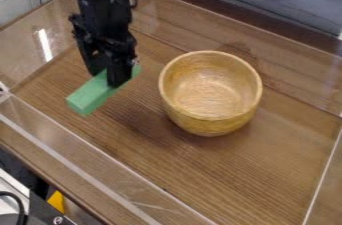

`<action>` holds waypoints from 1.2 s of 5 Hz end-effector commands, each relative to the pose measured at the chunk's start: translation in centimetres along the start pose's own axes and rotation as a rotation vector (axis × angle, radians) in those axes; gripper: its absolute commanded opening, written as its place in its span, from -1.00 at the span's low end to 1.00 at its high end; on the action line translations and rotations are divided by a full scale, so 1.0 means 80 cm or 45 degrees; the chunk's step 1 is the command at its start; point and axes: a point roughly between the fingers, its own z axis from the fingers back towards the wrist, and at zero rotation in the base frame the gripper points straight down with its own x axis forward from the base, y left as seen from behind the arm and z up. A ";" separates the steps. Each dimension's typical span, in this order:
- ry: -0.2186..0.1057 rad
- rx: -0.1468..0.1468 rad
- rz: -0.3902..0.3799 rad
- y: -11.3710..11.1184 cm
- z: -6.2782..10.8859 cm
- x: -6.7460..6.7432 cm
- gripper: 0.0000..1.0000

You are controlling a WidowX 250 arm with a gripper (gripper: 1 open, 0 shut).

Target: Remove the green block from inside the brown bowl and put it on the table

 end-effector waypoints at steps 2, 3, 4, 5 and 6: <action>-0.057 0.036 -0.056 -0.010 -0.030 0.007 -1.00; -0.051 0.042 -0.065 -0.015 -0.041 0.008 -1.00; -0.047 0.051 -0.071 -0.019 -0.051 0.009 -1.00; -0.047 0.058 -0.067 -0.020 -0.058 0.012 -1.00; -0.045 0.059 -0.060 -0.021 -0.062 0.013 -1.00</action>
